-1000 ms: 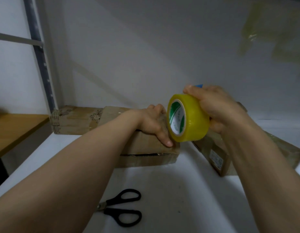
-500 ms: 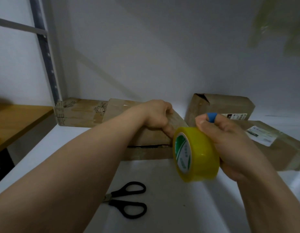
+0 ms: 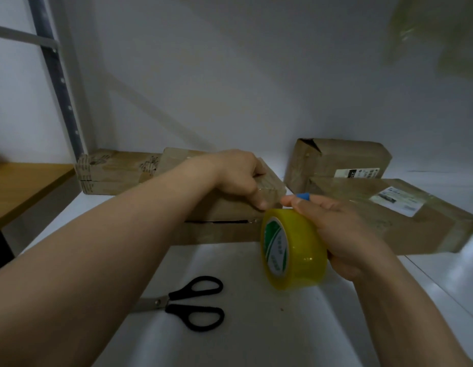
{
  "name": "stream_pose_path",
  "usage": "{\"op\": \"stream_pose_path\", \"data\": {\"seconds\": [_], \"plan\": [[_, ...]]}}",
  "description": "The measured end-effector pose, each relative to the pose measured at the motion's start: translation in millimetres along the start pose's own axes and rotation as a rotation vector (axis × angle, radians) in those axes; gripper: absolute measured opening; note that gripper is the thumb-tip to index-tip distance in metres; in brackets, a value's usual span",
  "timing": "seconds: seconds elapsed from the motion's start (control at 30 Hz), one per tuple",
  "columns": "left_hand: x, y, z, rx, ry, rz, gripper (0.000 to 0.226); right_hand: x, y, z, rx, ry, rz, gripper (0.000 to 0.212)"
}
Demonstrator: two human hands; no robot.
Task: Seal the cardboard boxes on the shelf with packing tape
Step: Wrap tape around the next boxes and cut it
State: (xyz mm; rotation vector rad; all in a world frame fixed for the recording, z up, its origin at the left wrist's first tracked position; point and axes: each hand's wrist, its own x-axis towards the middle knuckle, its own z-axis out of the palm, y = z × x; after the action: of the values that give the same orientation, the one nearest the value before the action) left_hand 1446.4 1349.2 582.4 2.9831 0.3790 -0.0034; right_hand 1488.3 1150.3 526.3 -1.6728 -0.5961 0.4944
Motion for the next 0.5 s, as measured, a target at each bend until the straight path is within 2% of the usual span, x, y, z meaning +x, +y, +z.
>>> {"op": "stream_pose_path", "data": {"seconds": [0.13,0.2,0.27,0.5], "plan": [[-7,4,-5,0.034,-0.114,-0.002,0.098,0,3,-4,0.017,-0.039,0.024,0.018],[-13,9,3,0.159,-0.106,0.000,0.119,0,4,-4,0.021,-0.050,0.026,0.018],[-18,13,16,0.235,-0.061,0.003,0.127,2,7,-4,0.020,-0.048,0.027,0.017],[-16,9,35,0.355,0.112,0.031,0.107,3,23,-2,0.022,-0.076,0.038,0.032]]}}
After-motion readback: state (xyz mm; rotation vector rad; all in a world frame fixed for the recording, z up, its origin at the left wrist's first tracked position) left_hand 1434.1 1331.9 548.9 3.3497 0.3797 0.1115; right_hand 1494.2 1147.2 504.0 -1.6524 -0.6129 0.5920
